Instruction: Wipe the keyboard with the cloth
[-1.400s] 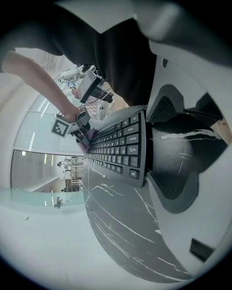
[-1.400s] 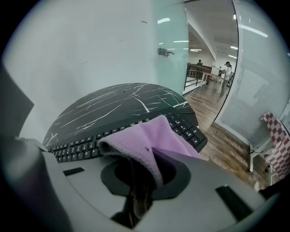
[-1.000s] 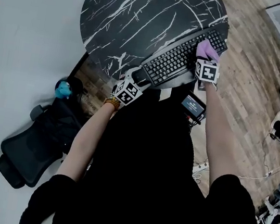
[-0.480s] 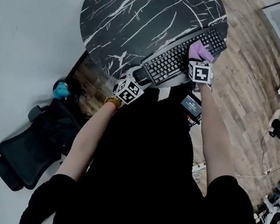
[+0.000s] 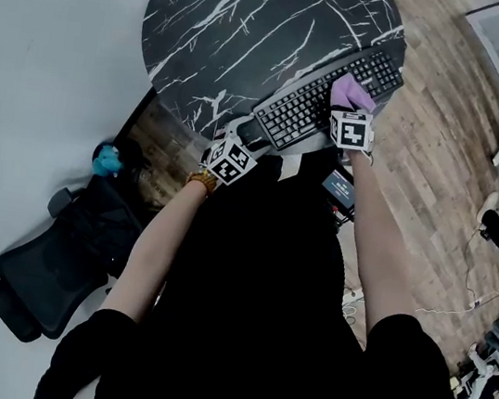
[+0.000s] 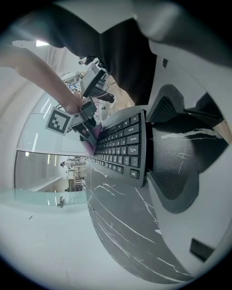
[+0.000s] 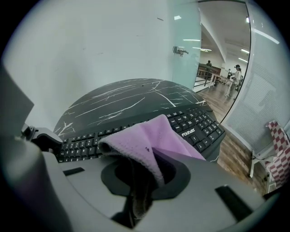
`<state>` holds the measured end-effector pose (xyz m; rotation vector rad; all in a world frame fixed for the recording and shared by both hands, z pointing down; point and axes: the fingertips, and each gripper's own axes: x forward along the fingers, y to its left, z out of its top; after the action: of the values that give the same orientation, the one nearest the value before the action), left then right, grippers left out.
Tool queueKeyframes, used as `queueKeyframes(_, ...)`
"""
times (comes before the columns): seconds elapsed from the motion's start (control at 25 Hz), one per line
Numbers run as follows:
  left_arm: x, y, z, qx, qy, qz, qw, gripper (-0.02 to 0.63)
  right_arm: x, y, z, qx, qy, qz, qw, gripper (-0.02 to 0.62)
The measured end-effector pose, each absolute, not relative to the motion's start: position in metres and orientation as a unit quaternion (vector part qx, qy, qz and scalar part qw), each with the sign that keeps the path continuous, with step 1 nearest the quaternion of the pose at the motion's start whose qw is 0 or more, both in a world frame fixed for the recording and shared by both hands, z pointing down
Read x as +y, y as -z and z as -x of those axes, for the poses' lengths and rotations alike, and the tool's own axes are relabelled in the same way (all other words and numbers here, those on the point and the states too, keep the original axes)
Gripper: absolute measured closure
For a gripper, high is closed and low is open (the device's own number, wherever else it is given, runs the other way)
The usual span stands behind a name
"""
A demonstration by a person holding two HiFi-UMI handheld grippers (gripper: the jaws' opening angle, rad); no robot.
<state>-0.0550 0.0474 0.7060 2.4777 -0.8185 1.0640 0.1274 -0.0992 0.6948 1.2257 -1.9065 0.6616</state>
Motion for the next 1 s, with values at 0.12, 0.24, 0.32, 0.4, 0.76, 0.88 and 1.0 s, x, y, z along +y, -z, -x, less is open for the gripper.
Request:
queueKeyframes(0.12,0.047,-0.706,0.055,-0.286,-0.371,-0.869,0.160,0.281,-0.097,-0.693,-0.124,-0.749,-0.258,-0.477,0.382,0.537)
queueKeyframes(0.24,0.047,-0.707,0.055,-0.286,-0.371,-0.869,0.159,0.281,-0.096,-0.691,-0.122,-0.750,-0.257,-0.473,0.384,0.537)
queueKeyframes(0.32,0.048,-0.706,0.055,-0.287,-0.371,-0.869,0.158,0.281,-0.096,-0.689,-0.122,-0.749,-0.258,-0.474,0.386,0.537)
queueKeyframes(0.4,0.047,-0.706,0.056,-0.288,-0.372,-0.868,0.158,0.281,-0.096,-0.689,-0.122,-0.747,-0.258,-0.474,0.388,0.537)
queueKeyframes(0.76,0.047,-0.706,0.055,-0.289,-0.369,-0.870,0.156,0.280,-0.086,-0.691,-0.112,-0.755,-0.234,-0.457,0.408,0.538)
queueKeyframes(0.88,0.047,-0.706,0.055,-0.288,-0.370,-0.870,0.155,0.281,-0.083,-0.689,-0.105,-0.765,-0.220,-0.446,0.410,0.537)
queueKeyframes(1.0,0.048,-0.707,0.056,-0.287,-0.371,-0.869,0.156,0.280,-0.073,-0.693,-0.097,-0.773,-0.216,-0.426,0.416,0.537)
